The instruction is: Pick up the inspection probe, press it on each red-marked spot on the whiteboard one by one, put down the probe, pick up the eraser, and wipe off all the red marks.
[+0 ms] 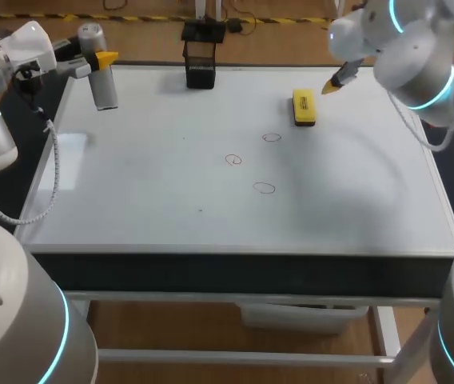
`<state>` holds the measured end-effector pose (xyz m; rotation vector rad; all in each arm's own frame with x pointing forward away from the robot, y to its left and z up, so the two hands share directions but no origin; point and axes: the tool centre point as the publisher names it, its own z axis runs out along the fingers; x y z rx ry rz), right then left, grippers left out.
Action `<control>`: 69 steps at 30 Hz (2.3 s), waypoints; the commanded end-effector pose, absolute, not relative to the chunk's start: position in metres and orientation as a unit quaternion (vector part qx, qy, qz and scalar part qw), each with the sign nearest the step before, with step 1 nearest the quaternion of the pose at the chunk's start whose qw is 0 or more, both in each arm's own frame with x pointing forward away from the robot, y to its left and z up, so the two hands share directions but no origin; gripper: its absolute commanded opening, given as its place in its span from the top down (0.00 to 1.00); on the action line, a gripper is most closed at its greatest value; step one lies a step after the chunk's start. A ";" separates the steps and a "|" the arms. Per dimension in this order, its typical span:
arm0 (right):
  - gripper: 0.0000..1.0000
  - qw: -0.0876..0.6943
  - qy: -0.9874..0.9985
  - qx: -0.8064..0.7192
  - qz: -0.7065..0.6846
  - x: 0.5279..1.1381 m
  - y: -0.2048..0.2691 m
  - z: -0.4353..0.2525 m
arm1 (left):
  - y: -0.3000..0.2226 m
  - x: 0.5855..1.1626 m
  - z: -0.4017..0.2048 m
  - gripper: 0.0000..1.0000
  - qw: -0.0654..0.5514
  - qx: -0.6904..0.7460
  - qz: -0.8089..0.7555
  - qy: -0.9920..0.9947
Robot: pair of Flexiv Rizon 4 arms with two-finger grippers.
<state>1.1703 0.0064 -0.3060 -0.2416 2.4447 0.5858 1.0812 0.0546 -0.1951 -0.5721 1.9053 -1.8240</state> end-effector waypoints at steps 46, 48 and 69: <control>0.00 0.130 0.715 -0.686 0.036 1.175 0.028 -0.386 | 0.054 1.081 -0.195 1.00 0.222 -0.207 -0.660 0.687; 0.00 0.124 0.715 -0.687 0.033 1.172 0.027 -0.391 | 0.054 1.081 -0.195 1.00 0.222 -0.207 -0.660 0.687; 0.00 0.076 0.679 -0.730 0.008 1.141 0.037 -0.416 | 0.054 1.081 -0.195 1.00 0.222 -0.207 -0.660 0.687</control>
